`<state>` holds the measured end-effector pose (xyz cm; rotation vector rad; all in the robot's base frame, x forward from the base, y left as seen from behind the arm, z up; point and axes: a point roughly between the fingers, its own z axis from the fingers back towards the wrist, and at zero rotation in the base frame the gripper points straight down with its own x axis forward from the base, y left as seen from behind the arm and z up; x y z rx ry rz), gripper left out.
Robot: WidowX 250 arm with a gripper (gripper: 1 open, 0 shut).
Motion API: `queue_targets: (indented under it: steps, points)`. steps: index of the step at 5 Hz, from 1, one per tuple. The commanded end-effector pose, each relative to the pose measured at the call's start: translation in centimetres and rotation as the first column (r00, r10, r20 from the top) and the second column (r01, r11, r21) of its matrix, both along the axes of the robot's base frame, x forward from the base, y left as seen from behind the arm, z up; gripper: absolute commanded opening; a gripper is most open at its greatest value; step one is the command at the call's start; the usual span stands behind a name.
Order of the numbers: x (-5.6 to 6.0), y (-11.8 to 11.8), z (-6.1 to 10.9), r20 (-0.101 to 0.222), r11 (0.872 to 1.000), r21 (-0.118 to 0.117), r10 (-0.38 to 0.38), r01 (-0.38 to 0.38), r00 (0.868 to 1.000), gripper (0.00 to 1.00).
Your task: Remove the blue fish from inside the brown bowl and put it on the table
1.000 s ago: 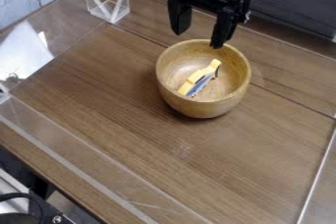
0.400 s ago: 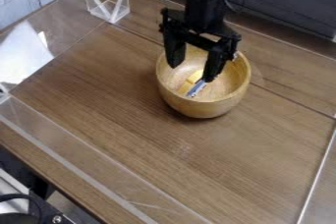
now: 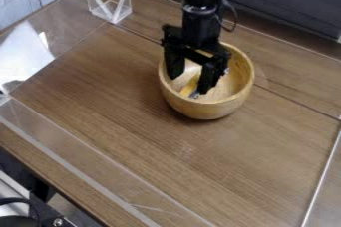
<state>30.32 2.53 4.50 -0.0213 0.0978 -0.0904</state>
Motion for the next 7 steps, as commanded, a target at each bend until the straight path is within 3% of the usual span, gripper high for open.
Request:
queue_targets:
  steps: [1, 3, 5, 7]
  points:
    - [2.1, 0.8, 0.7, 0.085, 0.999, -0.003, -0.045, 0.045, 0.995, 1.00]
    - [2.4, -1.8, 1.5, 0.098, 0.994, -0.019, -0.103, 0.105, 0.990, 1.00]
    - [2.0, -2.9, 1.5, 0.107, 0.973, -0.029, -0.223, 0.228, 0.969, 1.00]
    - [2.0, -2.5, 1.8, 0.110, 0.979, -0.047, -0.192, 0.198, 0.975, 1.00]
